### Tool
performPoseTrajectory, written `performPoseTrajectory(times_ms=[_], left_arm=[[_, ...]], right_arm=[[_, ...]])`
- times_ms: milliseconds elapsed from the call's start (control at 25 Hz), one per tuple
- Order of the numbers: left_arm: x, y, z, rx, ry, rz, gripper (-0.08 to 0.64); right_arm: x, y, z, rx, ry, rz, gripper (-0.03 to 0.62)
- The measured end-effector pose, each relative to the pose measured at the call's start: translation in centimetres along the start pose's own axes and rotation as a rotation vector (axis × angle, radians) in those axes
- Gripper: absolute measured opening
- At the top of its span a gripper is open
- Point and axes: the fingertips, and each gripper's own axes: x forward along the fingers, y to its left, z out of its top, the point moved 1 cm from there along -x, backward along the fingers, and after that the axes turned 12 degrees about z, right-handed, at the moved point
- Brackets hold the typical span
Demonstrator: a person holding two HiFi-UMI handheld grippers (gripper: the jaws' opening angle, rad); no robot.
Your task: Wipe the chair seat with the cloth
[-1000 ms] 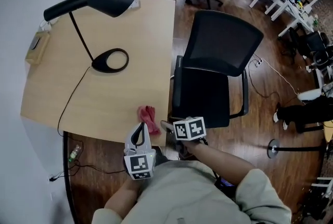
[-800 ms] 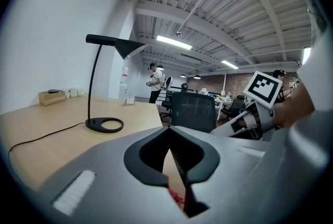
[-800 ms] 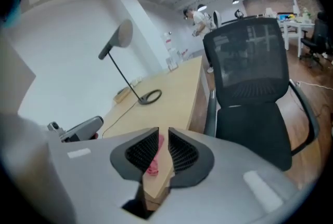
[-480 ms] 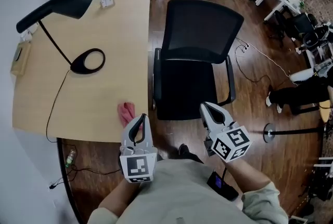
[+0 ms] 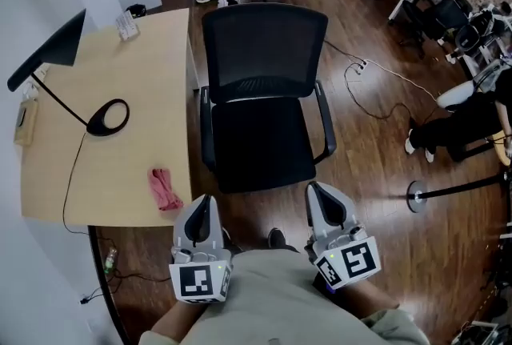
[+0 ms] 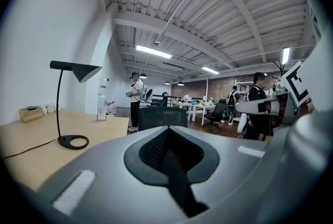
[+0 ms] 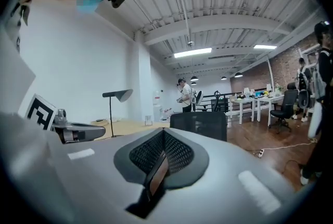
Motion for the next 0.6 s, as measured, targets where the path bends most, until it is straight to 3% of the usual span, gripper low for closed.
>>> performPoseTrajectory(times_ms=[400,600], left_arm=[[-5.1,-10.9,-1.2,0.050,-0.009,0.064,0.005],[-6.7,-14.0,-2.7,0.123,0.012,0.075,0.005]], right_arm=[[-9.3,-2.4,-1.9,-0.015,-0.003,0.100,0.000],[-10.9,-2.7,-3.5,0.004,-0.007,0.165,0.000]])
